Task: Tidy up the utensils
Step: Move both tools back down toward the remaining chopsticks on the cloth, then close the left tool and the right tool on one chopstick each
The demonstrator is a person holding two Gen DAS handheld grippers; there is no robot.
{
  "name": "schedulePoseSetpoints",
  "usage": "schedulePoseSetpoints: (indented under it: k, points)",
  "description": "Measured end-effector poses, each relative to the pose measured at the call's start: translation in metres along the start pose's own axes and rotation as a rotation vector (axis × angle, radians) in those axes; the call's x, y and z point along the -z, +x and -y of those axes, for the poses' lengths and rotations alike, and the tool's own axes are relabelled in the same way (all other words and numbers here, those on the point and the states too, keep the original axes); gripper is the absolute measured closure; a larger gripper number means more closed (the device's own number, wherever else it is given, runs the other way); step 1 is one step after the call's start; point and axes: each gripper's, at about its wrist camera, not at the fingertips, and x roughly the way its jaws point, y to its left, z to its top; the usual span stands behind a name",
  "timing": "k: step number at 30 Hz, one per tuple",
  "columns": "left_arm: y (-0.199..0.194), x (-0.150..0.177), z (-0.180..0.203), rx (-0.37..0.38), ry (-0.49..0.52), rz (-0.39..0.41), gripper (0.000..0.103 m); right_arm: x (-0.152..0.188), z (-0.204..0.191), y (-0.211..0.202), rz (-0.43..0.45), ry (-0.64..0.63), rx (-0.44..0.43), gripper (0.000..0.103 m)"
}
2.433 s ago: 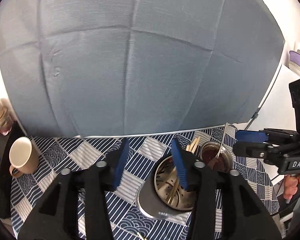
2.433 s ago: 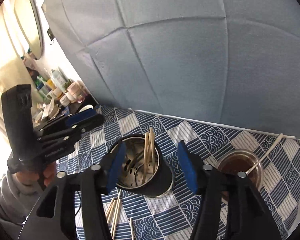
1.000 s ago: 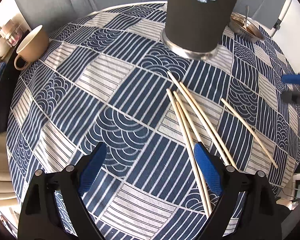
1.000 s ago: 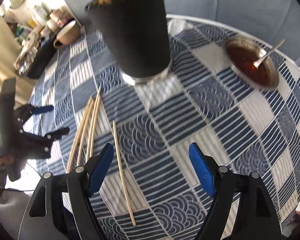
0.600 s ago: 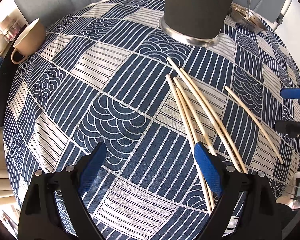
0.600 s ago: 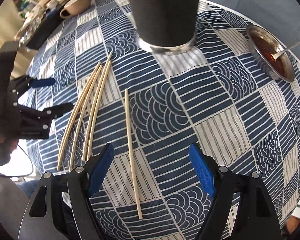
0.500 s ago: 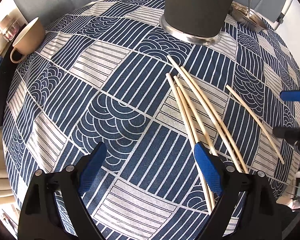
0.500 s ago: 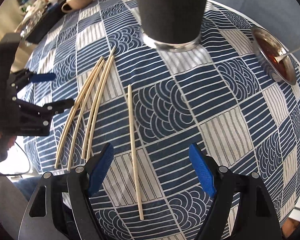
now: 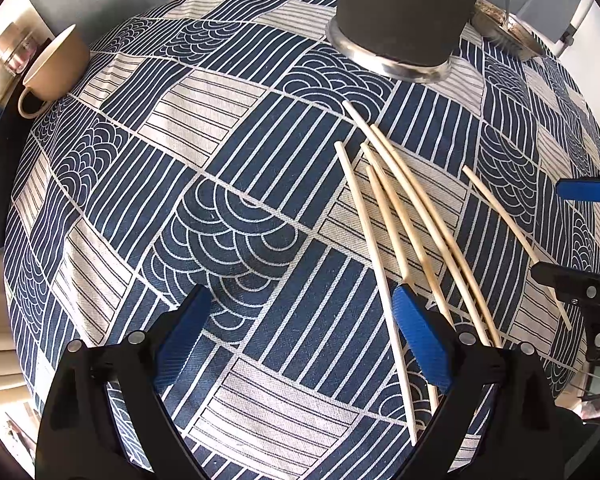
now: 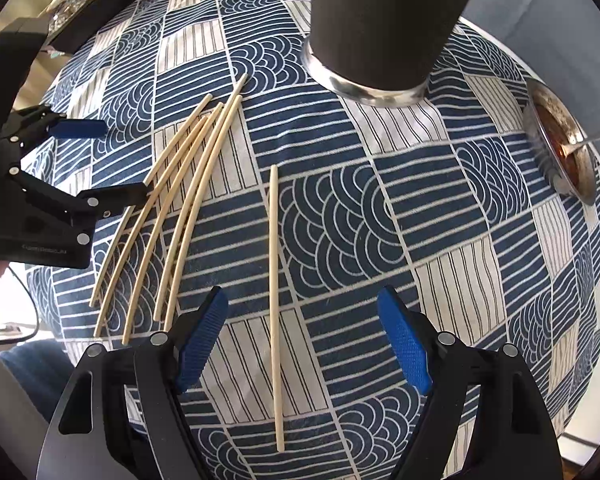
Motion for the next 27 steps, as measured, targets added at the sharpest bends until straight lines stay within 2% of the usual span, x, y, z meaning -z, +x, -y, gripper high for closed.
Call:
schedulePoseSetpoints:
  k: [4, 6, 9, 16, 18, 20, 24, 27]
  points:
    - [0.001, 0.0, -0.008, 0.027, -0.022, -0.019, 0.017, -0.013, -0.005, 0.007, -0.039, 0.01, 0.002, 0.032]
    - [0.0, 0.0, -0.01, 0.022, -0.014, -0.024, 0.023, -0.019, -0.005, 0.011, -0.052, 0.017, -0.01, 0.036]
    - [-0.001, 0.0, -0.009, 0.015, 0.01, -0.041, 0.029, -0.026, -0.005, 0.021, -0.092, 0.018, -0.026, 0.048]
    - [-0.003, 0.001, -0.014, 0.017, 0.001, -0.062, 0.042, -0.03, -0.01, 0.025, -0.086, -0.016, -0.013, 0.051]
    - [-0.006, 0.002, -0.022, 0.018, -0.001, -0.069, 0.049, -0.026, -0.01, 0.023, -0.087, -0.019, -0.014, 0.059]
    - [-0.007, 0.004, -0.029, 0.02, -0.003, -0.084, 0.056, -0.015, -0.006, 0.018, -0.089, -0.034, -0.018, 0.076]
    - [-0.006, 0.007, -0.046, 0.037, 0.045, -0.116, 0.071, 0.006, -0.006, 0.008, -0.066, -0.066, -0.029, 0.079]
    - [-0.007, 0.009, -0.061, 0.046, 0.069, -0.148, 0.081, 0.017, -0.005, 0.005, -0.068, -0.063, -0.028, 0.088]
